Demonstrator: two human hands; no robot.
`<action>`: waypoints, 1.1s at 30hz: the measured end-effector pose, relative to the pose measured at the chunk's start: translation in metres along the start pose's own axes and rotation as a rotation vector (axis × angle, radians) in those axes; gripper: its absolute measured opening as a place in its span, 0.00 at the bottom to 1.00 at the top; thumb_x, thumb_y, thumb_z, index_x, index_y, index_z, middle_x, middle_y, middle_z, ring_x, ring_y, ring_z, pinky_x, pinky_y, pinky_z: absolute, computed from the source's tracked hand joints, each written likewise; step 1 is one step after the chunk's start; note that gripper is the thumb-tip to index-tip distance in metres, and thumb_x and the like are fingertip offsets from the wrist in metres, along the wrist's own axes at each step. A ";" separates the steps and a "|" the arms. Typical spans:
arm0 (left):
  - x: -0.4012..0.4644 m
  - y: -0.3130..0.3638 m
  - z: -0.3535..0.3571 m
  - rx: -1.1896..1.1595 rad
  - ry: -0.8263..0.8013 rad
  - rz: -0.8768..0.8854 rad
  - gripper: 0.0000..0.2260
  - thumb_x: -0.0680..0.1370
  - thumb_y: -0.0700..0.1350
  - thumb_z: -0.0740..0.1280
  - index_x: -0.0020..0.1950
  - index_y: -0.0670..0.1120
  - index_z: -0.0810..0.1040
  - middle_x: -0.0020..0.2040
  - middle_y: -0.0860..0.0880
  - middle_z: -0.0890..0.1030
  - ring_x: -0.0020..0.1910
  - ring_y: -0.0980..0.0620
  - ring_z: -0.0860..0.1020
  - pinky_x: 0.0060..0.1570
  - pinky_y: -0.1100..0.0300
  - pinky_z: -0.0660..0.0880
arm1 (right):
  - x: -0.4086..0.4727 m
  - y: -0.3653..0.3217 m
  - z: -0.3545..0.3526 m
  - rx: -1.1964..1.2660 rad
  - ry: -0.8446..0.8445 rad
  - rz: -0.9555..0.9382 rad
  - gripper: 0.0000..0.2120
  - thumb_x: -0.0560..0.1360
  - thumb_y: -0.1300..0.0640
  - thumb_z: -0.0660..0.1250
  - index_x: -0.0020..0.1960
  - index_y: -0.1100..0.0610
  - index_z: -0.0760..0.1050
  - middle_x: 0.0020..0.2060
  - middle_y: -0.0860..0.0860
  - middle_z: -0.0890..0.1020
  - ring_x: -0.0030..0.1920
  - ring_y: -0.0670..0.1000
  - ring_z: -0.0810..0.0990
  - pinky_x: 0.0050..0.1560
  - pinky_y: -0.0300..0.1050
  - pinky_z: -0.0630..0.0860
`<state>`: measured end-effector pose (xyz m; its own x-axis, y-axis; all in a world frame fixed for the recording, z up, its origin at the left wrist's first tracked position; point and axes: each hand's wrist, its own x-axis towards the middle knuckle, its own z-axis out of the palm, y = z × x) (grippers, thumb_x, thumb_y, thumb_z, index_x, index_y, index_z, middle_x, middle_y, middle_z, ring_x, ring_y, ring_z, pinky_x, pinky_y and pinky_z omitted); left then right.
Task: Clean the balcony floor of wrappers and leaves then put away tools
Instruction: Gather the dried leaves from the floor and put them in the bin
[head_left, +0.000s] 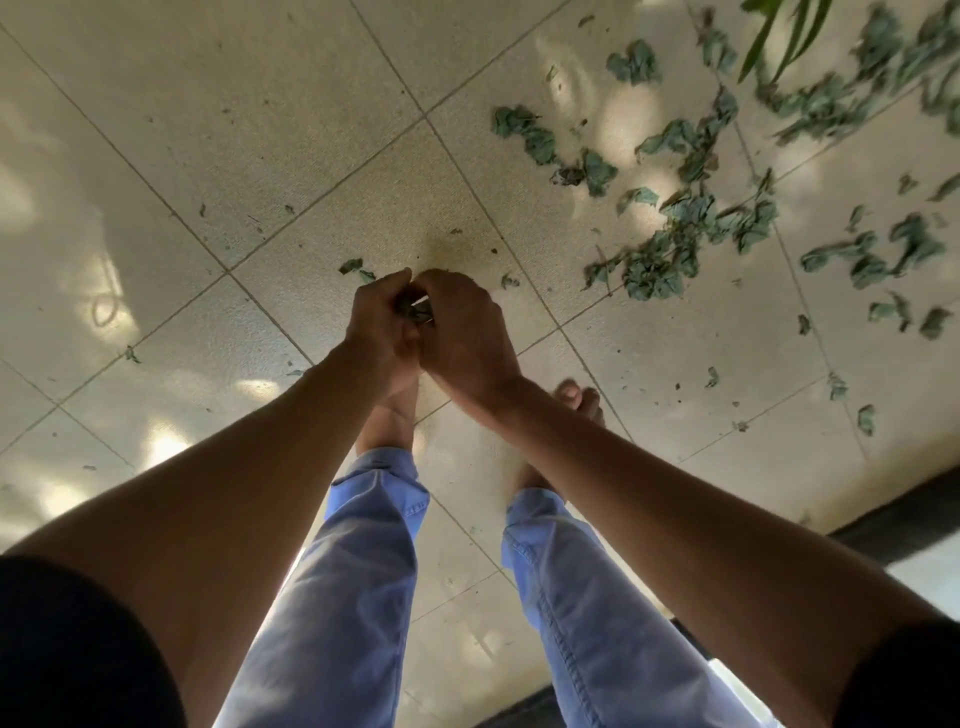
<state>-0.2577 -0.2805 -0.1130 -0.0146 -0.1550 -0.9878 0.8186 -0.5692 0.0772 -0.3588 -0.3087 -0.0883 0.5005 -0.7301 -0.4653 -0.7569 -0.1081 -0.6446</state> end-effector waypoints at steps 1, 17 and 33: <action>0.000 0.002 -0.001 -0.029 -0.012 0.023 0.18 0.84 0.47 0.60 0.41 0.41 0.83 0.34 0.45 0.82 0.36 0.49 0.84 0.41 0.59 0.82 | -0.003 -0.010 -0.001 -0.004 0.011 -0.005 0.13 0.78 0.56 0.67 0.61 0.59 0.77 0.49 0.54 0.82 0.47 0.53 0.82 0.43 0.44 0.77; 0.002 0.041 -0.095 -0.482 0.154 0.062 0.16 0.83 0.46 0.61 0.40 0.39 0.79 0.35 0.46 0.78 0.34 0.50 0.79 0.38 0.59 0.82 | 0.058 -0.016 0.029 -0.289 -0.017 -0.123 0.15 0.76 0.63 0.67 0.62 0.56 0.77 0.54 0.55 0.80 0.53 0.56 0.80 0.49 0.53 0.80; 0.001 0.016 -0.126 -0.123 0.029 0.026 0.26 0.84 0.47 0.56 0.32 0.42 0.83 0.31 0.45 0.79 0.32 0.49 0.82 0.43 0.55 0.81 | 0.079 0.014 0.059 -0.192 -0.101 0.003 0.11 0.70 0.66 0.65 0.47 0.56 0.82 0.46 0.51 0.84 0.48 0.52 0.83 0.49 0.49 0.80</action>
<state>-0.1718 -0.1879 -0.1296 0.0226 -0.1443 -0.9893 0.8829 -0.4614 0.0874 -0.3053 -0.3286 -0.1701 0.5305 -0.6606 -0.5313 -0.8196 -0.2396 -0.5204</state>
